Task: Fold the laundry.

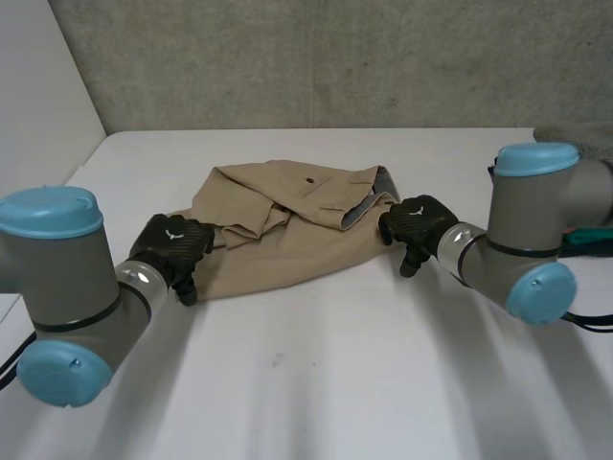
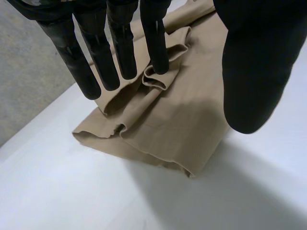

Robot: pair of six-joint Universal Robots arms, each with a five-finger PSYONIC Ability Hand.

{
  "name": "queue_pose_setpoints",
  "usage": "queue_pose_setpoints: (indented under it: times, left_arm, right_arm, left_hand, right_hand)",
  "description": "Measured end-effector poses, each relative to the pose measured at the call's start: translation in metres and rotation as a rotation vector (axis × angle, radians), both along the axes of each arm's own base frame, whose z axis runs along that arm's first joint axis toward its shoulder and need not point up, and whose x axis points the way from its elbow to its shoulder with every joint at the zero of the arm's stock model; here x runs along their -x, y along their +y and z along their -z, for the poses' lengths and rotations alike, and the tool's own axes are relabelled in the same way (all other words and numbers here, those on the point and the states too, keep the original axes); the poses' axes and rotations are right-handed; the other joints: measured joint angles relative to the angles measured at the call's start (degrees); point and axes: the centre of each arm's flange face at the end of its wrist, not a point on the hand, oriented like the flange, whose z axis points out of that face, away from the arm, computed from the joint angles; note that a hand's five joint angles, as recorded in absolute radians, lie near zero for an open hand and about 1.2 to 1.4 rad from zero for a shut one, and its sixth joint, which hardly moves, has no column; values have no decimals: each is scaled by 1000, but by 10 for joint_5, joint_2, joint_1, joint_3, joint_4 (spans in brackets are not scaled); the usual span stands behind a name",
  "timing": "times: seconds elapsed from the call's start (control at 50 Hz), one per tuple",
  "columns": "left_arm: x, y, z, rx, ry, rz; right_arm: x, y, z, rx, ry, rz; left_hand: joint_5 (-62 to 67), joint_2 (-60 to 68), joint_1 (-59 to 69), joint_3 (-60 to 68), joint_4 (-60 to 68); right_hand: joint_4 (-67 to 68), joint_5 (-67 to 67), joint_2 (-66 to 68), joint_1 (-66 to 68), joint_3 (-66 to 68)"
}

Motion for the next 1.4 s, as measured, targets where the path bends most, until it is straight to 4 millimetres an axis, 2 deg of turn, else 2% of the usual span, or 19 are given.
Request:
queue_pose_setpoints:
  times: [0.1, 0.18, 0.3, 0.46, 0.54, 0.56, 0.62, 0.64, 0.74, 0.86, 0.98, 1.16, 1.28, 1.4]
  left_arm:
    - [3, -17, 15, -12, 21, 13]
    - [6, -26, 25, -19, 22, 16]
    - [11, -37, 34, -18, 20, 17]
    - [17, -43, 38, -5, 21, 29]
    - [20, -46, 40, 2, 22, 32]
    - [21, -47, 41, 4, 23, 33]
    - [23, -51, 43, 9, 25, 33]
    - [23, -52, 43, 11, 26, 33]
    - [25, -56, 43, 19, 30, 33]
    - [26, -57, 39, 28, 35, 34]
    - [26, -56, 32, 41, 43, 33]
    - [25, -58, 9, 61, 121, 12]
    - [27, -61, -7, 80, 198, 1]
    - [29, -66, -15, 97, 225, -2]
  right_arm:
    - [-9, -21, 24, 38, -17, -4]
    - [-13, -31, 33, 79, -33, -3]
    - [-19, -45, 33, 163, -65, 2]
    - [-24, -52, 29, 217, -86, 3]
    - [-26, -56, 30, 227, -90, 3]
    - [-27, -57, 31, 230, -91, 3]
    - [-28, -61, 33, 238, -94, 2]
    - [-29, -61, 34, 240, -95, 1]
    - [-32, -66, 37, 255, -102, -2]
    - [-38, -70, 41, 291, -113, -7]
    - [-45, -74, 39, 336, -130, -8]
    - [-54, -77, 35, 379, -141, 0]
    - [-55, -77, 37, 360, -132, 1]
    - [-52, -72, 41, 306, -106, 3]
  left_hand:
    - [-9, -8, -4, -6, -9]
    - [-9, -8, -4, -6, -9]
    - [-9, -8, -4, -6, -9]
    - [3, -1, 2, -1, -1]
    - [54, 47, 55, 44, 51]
    - [107, 106, 116, 100, 106]
    - [107, 106, 116, 100, 106]
    - [222, 219, 229, 216, 222]
    - [364, 361, 349, 357, 366]
    - [367, 370, 349, 365, 375]
    - [367, 370, 349, 365, 375]
    - [367, 372, 349, 368, 376]
    - [367, 372, 349, 368, 377]
    - [367, 372, 349, 368, 377]
  right_hand:
    - [-46, -54, -53, -41, -48]
    - [-100, -109, -101, -91, -101]
    - [-103, -114, -101, -91, -101]
    - [-103, -108, -101, -91, -101]
    - [-102, -100, -101, -91, -100]
    - [-102, -98, -101, -91, -100]
    - [-95, -85, -100, -89, -99]
    - [-90, -80, -100, -89, -98]
    - [-76, -67, -90, -89, -76]
    - [-43, -38, -44, -82, -44]
    - [15, 16, 14, 6, 13]
    - [47, 41, 42, 38, 45]
    - [47, 41, 42, 38, 45]
    - [47, 41, 42, 38, 45]
